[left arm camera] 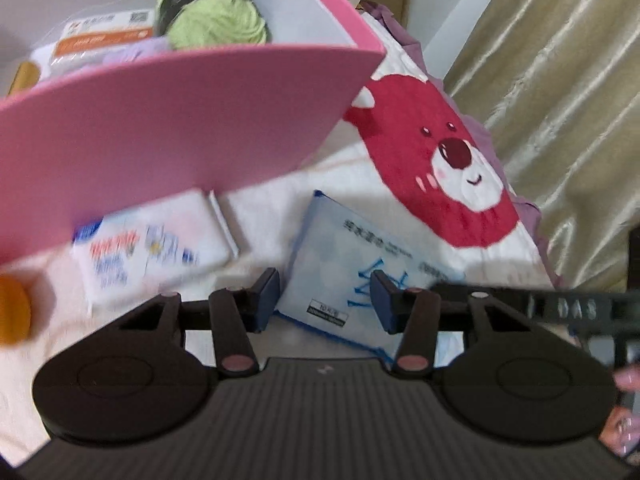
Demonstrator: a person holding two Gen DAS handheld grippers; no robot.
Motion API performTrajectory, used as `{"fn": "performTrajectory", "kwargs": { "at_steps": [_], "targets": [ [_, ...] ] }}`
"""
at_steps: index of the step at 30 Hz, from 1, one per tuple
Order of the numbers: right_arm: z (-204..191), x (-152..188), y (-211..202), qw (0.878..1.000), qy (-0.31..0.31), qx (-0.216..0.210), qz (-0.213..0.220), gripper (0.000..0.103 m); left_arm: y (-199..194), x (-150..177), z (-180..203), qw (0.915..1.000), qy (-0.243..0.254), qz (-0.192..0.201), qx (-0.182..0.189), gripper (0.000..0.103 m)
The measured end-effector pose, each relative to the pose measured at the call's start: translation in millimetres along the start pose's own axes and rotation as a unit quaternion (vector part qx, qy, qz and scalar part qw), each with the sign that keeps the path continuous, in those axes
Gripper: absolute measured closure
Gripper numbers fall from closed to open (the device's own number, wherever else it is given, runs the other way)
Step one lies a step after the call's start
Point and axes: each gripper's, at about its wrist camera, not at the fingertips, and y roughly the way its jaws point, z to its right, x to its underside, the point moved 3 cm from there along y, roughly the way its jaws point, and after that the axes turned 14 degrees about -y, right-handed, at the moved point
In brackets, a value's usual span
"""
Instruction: Organize objects
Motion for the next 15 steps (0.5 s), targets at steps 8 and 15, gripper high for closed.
{"fn": "performTrajectory", "kwargs": {
  "at_steps": [8, 15],
  "targets": [
    [-14, 1, 2, 0.999, -0.025, -0.020, -0.010, 0.066, -41, 54, -7, 0.9971, -0.049, -0.019, 0.056, 0.056],
    [-40, 5, 7, 0.995, -0.091, -0.026, -0.033, 0.050, -62, 73, -21, 0.9983, -0.056, 0.004, 0.012, 0.057]
  ]
}}
